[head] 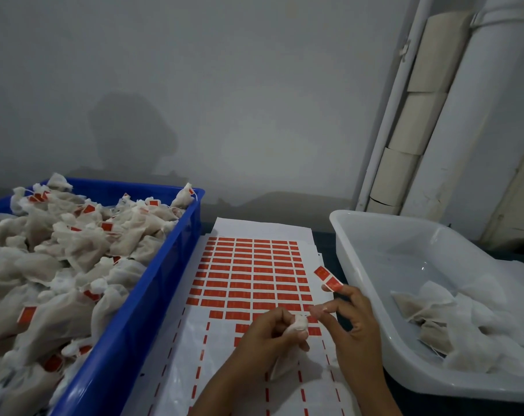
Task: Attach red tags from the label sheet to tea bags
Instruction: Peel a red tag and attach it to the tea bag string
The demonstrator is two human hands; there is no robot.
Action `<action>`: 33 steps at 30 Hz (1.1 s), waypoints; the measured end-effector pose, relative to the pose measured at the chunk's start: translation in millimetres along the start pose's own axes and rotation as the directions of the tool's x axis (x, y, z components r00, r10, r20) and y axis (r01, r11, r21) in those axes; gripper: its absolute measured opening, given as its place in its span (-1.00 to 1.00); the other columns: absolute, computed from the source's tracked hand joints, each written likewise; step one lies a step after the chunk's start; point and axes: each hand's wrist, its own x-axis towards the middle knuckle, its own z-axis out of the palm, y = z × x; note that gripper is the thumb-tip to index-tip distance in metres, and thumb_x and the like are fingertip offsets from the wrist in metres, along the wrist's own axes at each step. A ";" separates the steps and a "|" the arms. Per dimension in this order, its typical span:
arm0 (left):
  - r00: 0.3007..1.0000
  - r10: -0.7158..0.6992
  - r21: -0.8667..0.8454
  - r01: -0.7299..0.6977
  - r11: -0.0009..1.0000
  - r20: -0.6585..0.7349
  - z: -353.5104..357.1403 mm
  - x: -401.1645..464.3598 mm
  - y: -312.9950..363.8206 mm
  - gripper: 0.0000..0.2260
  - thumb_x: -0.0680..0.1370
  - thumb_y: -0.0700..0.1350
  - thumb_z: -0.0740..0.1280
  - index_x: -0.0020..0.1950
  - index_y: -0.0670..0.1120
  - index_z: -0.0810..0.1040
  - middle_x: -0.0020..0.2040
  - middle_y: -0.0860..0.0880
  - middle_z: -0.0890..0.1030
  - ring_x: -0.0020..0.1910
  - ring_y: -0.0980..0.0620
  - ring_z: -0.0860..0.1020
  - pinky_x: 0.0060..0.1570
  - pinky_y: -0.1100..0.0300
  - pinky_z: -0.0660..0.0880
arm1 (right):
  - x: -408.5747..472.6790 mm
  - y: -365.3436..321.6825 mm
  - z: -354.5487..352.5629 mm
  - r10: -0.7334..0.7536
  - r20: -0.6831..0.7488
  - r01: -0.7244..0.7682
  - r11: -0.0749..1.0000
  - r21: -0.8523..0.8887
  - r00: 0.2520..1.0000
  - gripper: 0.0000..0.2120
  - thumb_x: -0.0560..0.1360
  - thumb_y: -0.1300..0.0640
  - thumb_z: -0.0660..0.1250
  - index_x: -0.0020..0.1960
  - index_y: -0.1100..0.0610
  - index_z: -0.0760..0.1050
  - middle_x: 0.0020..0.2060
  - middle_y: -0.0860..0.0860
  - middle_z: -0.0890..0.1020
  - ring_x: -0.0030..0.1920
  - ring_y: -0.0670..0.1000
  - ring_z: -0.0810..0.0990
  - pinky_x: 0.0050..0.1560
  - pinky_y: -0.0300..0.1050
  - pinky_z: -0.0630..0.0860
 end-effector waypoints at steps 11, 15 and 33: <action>0.987 0.053 0.290 -0.095 0.952 0.148 9.7 -7.3 5.8 -0.56 0.36 0.11 0.45 0.07 0.39 0.27 0.06 0.40 0.43 -0.04 0.30 0.48 -0.15 0.57 0.40 | -0.4 3.4 2.2 -0.084 0.064 0.092 0.988 -0.126 0.994 -0.78 0.38 0.20 0.43 -0.19 -0.10 0.47 0.08 -0.08 0.49 0.11 -0.05 0.47 0.19 -0.21 0.35; 0.992 0.100 0.271 -0.118 0.955 0.080 12.2 -5.6 0.3 -0.62 0.45 0.04 0.38 0.04 0.38 0.23 0.07 0.37 0.39 -0.02 0.32 0.47 -0.21 0.60 0.39 | -1.4 8.7 2.2 -0.121 0.112 0.148 0.951 -0.271 0.986 -0.85 0.37 0.04 0.39 -0.10 0.07 0.57 0.11 0.07 0.56 0.11 -0.03 0.47 0.20 -0.25 0.29; 0.975 -0.042 -0.154 0.007 0.988 -0.219 14.5 4.2 -7.4 -0.83 0.57 0.00 0.19 -0.12 0.02 0.53 -0.13 0.18 0.63 -0.06 0.13 0.59 -0.14 0.43 0.46 | -6.3 -6.3 1.1 -0.536 0.017 0.512 0.795 -0.325 0.844 -0.71 0.50 -0.22 0.12 -0.06 -0.05 0.47 0.04 0.03 0.58 0.12 -0.03 0.47 0.18 -0.01 0.39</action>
